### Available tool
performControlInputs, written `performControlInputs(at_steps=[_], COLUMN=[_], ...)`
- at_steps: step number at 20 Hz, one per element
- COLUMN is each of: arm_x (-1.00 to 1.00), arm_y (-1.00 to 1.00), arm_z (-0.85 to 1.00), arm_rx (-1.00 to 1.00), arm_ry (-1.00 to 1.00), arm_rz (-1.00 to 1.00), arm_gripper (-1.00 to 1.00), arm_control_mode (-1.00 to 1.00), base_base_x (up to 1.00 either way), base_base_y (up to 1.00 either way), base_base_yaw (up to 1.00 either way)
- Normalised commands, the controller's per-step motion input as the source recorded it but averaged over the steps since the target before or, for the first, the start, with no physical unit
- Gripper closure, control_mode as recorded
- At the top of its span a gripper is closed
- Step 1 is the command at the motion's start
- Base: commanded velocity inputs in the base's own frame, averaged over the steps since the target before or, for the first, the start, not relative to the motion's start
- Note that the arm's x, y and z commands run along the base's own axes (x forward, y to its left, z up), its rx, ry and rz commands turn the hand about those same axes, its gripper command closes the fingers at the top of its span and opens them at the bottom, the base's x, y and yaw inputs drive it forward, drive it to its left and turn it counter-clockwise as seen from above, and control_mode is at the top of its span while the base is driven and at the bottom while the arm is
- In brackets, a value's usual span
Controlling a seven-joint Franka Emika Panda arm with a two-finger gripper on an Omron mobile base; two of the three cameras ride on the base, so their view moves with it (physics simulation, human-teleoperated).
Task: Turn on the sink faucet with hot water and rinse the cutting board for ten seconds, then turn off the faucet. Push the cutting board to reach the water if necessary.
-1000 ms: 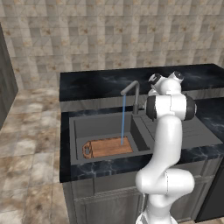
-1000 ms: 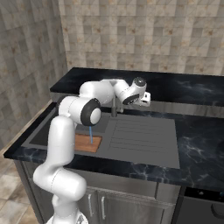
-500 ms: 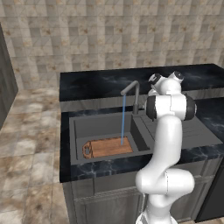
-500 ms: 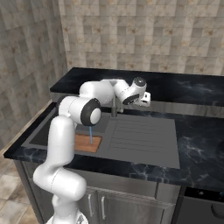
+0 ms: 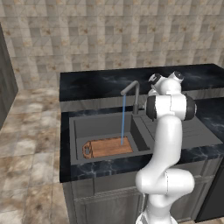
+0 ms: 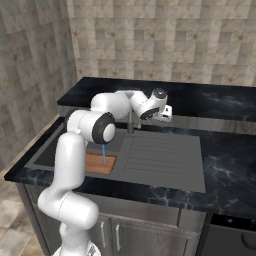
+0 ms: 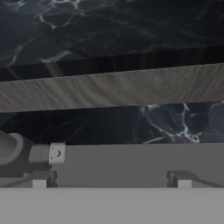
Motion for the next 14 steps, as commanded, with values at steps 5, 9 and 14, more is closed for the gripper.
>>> performControlInputs(at_steps=[5,9,14], arm_x=[0.0,0.0,0.0], arm_y=[0.0,0.0,0.0], arm_z=[0.0,0.0,0.0], arm_rx=[0.0,0.0,0.0], arm_ry=[0.0,0.0,0.0], arm_rz=[0.0,0.0,0.0], arm_gripper=[-1.0,-1.0,-1.0], arm_control_mode=[-1.0,-1.0,-1.0], base_base_x=[0.0,0.0,0.0], base_base_y=[0.0,0.0,0.0], base_base_yaw=[0.0,0.0,0.0])
